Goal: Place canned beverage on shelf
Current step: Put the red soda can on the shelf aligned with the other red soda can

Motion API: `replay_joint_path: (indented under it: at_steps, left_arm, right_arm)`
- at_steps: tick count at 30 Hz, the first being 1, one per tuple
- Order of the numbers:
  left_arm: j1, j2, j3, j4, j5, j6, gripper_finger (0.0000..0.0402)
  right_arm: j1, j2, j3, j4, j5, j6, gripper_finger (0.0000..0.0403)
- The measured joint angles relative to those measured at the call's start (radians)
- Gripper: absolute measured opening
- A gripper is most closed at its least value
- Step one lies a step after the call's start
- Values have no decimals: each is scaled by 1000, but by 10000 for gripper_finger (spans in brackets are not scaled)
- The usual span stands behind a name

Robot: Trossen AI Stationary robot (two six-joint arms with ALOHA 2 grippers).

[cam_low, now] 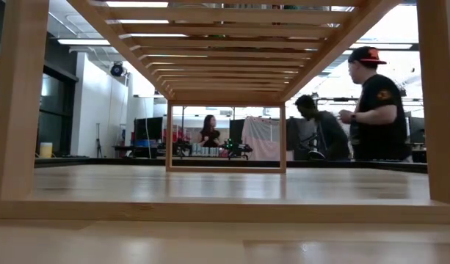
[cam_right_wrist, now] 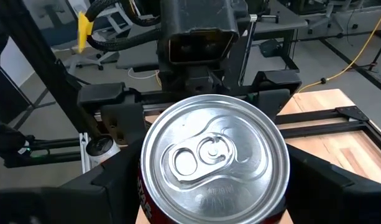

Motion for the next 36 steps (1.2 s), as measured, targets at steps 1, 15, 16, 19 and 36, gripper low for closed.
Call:
replay_joint_path:
  at_steps: [1,15,16,19,36]
  left_arm:
    - [0,0,0,-1,0,0,373]
    - [31,1,0,3,24,2,270]
    - [31,1,0,0,22,7,270]
    - [31,1,0,-18,10,14,270]
    - [32,-22,-386,528,-74,-19,270]
  right_arm:
    - [0,0,0,-2,0,0,285]
    - [-11,-2,2,-36,-7,-2,285]
    - [-11,-2,2,-38,-7,-4,285]
    - [-11,-3,2,-40,-7,-16,294]
    - [-18,-150,3,-125,72,-24,329]
